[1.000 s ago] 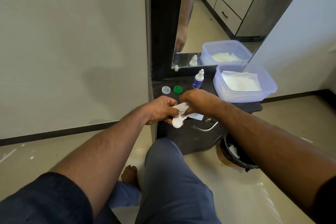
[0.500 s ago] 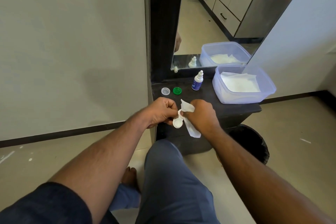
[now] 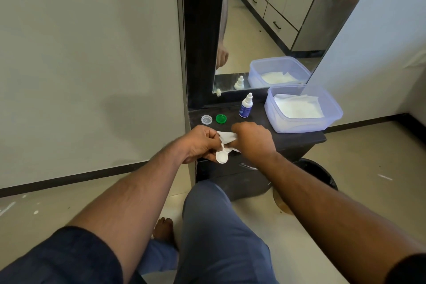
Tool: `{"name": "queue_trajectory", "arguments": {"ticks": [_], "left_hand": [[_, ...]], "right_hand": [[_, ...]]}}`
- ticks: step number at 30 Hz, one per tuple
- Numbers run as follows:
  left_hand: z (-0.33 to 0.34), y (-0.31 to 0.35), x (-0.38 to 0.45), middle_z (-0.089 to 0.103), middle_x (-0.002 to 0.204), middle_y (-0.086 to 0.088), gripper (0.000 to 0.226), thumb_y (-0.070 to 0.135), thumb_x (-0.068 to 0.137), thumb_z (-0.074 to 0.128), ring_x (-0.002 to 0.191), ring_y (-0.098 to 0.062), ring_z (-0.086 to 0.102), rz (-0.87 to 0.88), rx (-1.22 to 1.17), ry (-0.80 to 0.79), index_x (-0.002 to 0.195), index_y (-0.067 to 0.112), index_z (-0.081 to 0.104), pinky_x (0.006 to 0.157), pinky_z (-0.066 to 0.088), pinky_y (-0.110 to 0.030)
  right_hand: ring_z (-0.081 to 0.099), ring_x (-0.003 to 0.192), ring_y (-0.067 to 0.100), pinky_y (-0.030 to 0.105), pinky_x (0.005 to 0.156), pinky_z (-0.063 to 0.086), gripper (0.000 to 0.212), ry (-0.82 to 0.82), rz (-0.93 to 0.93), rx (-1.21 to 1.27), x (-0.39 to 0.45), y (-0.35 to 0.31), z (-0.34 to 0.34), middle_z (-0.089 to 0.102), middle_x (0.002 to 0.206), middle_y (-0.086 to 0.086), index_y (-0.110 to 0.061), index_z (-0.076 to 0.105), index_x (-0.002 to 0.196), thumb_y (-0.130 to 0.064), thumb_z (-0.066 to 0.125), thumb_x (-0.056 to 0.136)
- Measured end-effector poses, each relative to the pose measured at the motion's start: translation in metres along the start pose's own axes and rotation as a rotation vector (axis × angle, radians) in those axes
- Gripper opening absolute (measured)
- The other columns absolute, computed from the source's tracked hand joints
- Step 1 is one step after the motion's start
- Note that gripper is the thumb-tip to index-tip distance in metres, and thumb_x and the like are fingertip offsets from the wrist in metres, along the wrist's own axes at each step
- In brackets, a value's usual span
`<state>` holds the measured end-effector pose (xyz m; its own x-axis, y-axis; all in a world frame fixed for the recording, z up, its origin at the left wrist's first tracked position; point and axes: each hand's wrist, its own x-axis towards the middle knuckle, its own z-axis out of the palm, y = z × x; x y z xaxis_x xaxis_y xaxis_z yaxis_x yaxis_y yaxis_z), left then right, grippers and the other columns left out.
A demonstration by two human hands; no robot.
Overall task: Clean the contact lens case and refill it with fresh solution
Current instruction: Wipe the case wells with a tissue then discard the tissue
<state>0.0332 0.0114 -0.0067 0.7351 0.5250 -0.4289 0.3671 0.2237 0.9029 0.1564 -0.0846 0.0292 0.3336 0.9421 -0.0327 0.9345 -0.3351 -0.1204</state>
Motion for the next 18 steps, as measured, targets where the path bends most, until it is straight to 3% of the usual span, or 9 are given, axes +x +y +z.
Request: {"name": "queue_trajectory", "arguments": {"ticks": [3, 7, 11, 13, 15, 18], "left_hand": [[0.002, 0.000, -0.001, 0.057, 0.068, -0.014, 0.025, -0.016, 0.078, 0.057, 0.050, -0.014, 0.061, 0.031, 0.050, 0.005, 0.062, 0.003, 0.052, 0.045, 0.051, -0.022], [0.002, 0.000, -0.002, 0.062, 0.075, -0.015, 0.018, -0.013, 0.080, 0.059, 0.056, -0.015, 0.064, 0.031, 0.086, 0.004, 0.070, 0.002, 0.056, 0.046, 0.051, -0.020], [0.002, 0.000, -0.002, 0.065, 0.077, -0.016, 0.014, -0.011, 0.081, 0.060, 0.062, -0.018, 0.067, 0.014, 0.069, -0.010, 0.073, 0.000, 0.057, 0.048, 0.052, -0.022], [0.002, 0.001, -0.003, 0.065, 0.082, -0.021, 0.004, -0.011, 0.082, 0.060, 0.066, -0.021, 0.068, 0.009, 0.062, -0.006, 0.085, -0.009, 0.061, 0.050, 0.054, -0.023], [0.001, 0.001, -0.002, 0.064, 0.088, -0.024, 0.016, -0.010, 0.083, 0.060, 0.068, -0.023, 0.068, -0.003, 0.023, 0.010, 0.098, -0.016, 0.059, 0.051, 0.055, -0.024], [0.000, 0.002, -0.001, 0.065, 0.086, -0.022, 0.014, -0.009, 0.083, 0.061, 0.068, -0.022, 0.069, -0.016, -0.016, 0.003, 0.097, -0.010, 0.062, 0.053, 0.055, -0.025]], "right_hand": [[0.054, 0.076, 0.020, 0.031, 0.065, 0.043, 0.035, -0.168, 0.096, 0.093, 0.007, 0.005, -0.002, 0.058, 0.084, 0.001, -0.018, 0.060, 0.091, -0.047, 0.073, 0.076], [0.055, 0.086, 0.019, 0.036, 0.078, 0.050, 0.050, -0.324, 0.011, -0.042, 0.019, -0.002, -0.022, 0.061, 0.102, 0.004, -0.015, 0.058, 0.113, -0.043, 0.075, 0.076], [0.061, 0.095, 0.024, 0.035, 0.069, 0.044, 0.035, -0.200, -0.151, -0.328, 0.016, -0.019, -0.026, 0.063, 0.107, 0.006, -0.015, 0.056, 0.112, -0.031, 0.069, 0.084], [0.063, 0.090, 0.023, 0.034, 0.065, 0.044, 0.023, -0.123, -0.176, -0.340, 0.009, -0.020, -0.018, 0.064, 0.103, 0.005, -0.017, 0.059, 0.107, -0.025, 0.065, 0.087], [0.063, 0.087, 0.024, 0.033, 0.064, 0.043, 0.021, -0.053, -0.206, -0.311, -0.001, -0.014, -0.012, 0.064, 0.103, 0.005, -0.017, 0.059, 0.106, -0.024, 0.064, 0.087], [0.062, 0.089, 0.024, 0.032, 0.062, 0.043, 0.024, 0.071, -0.250, -0.246, -0.013, -0.004, 0.008, 0.060, 0.107, 0.005, -0.016, 0.057, 0.108, -0.024, 0.064, 0.087]]}}
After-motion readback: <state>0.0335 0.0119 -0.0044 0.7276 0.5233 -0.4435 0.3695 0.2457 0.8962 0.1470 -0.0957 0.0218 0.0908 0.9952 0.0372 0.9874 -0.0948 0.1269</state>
